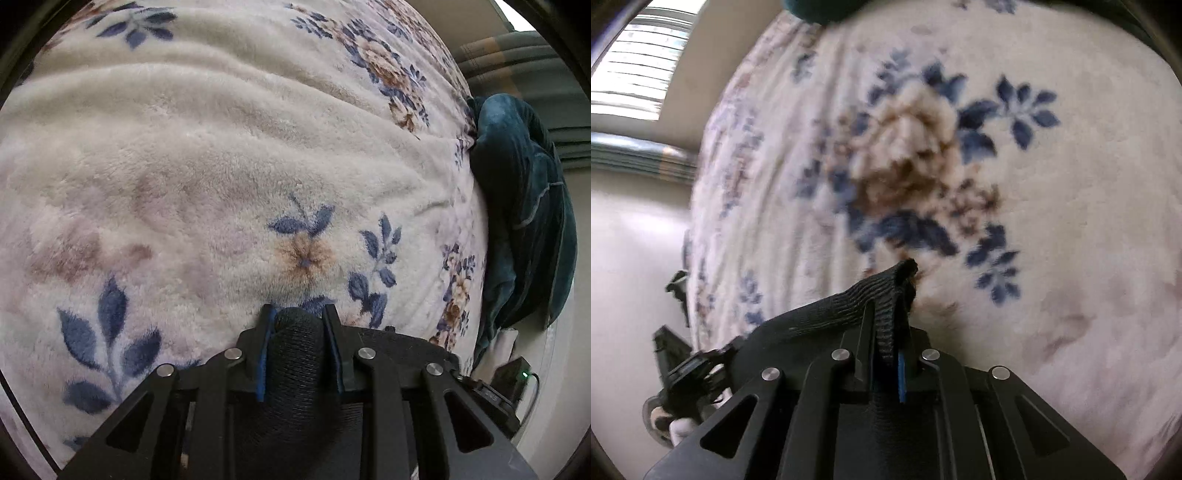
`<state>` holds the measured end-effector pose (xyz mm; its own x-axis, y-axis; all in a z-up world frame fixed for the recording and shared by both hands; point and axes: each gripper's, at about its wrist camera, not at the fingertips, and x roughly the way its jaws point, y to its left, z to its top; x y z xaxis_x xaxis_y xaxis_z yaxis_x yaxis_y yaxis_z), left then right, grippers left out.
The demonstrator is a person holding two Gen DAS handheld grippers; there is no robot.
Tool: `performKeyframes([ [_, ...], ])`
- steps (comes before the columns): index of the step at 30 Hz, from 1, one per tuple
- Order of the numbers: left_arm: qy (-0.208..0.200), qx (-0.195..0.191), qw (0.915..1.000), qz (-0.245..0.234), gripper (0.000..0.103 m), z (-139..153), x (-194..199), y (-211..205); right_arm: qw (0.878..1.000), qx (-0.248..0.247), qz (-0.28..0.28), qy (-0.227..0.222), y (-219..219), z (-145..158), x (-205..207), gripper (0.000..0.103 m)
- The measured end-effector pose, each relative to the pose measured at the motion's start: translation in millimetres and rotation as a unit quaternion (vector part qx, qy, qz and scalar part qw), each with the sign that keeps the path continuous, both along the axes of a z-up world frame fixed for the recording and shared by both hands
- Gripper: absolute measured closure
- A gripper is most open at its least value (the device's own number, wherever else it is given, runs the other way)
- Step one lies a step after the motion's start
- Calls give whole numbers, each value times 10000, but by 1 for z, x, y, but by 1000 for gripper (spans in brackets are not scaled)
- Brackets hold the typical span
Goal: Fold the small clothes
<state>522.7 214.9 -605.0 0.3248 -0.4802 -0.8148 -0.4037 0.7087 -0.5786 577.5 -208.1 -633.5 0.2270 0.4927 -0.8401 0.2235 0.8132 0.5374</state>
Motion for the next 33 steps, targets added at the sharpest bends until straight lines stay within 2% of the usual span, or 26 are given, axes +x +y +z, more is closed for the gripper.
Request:
performKeyframes([
  [2,-13,-154,9998,-141,73,5,-2,4,9993,-14,186,317,6,-10,11,91],
  [3,-9,-143,9996,-227,64,11,-6,7,9985,-9,221,495,5,-12,12,85],
  [4,-29,-90,9996,-272,47,15,-10,9,9978,-18,208,623,2,-11,12,70],
  [5,-116,68,9992,-364,39,26,-19,12,9980,10,163,614,-1,-5,5,54],
  [6,-189,121,9989,-399,35,31,-25,13,9985,12,88,540,-10,10,-10,48],
  [8,-253,175,9984,-477,34,43,-48,17,9989,52,-61,463,-21,29,-35,34],
  [9,-212,184,9984,-485,29,43,-54,18,9987,80,-174,469,-28,40,-54,34],
  [11,-100,108,9987,-488,29,42,-75,17,9966,261,-490,611,-38,53,-99,34],
  [13,-5,-4,9986,-528,29,36,-91,13,9925,497,-727,844,-35,51,-134,34],
  [16,221,-198,9974,-664,29,15,-108,1,9803,1057,-1093,1263,-22,24,-189,18],
  [18,256,-349,9966,-703,28,3,-113,-7,9682,1453,-1367,1510,-6,-7,-212,18],
  [21,143,-395,9961,-780,19,-4,-108,-14,9587,2023,-1500,1326,18,-43,-221,18],
  [24,94,-499,9954,-816,14,-8,-99,-16,9542,2409,-1594,779,37,-66,-215,16],
  [28,30,-481,9941,-973,14,-4,-93,-25,9495,2668,-1621,319,47,-62,-209,15],
  [31,-24,-430,9930,-1100,14,-1,-86,-37,9495,2721,-1544,240,55,-62,-199,15],
  [33,-46,-432,9926,-1138,14,-3,-80,-44,9449,2864,-1576,190,60,-64,-189,15],
])
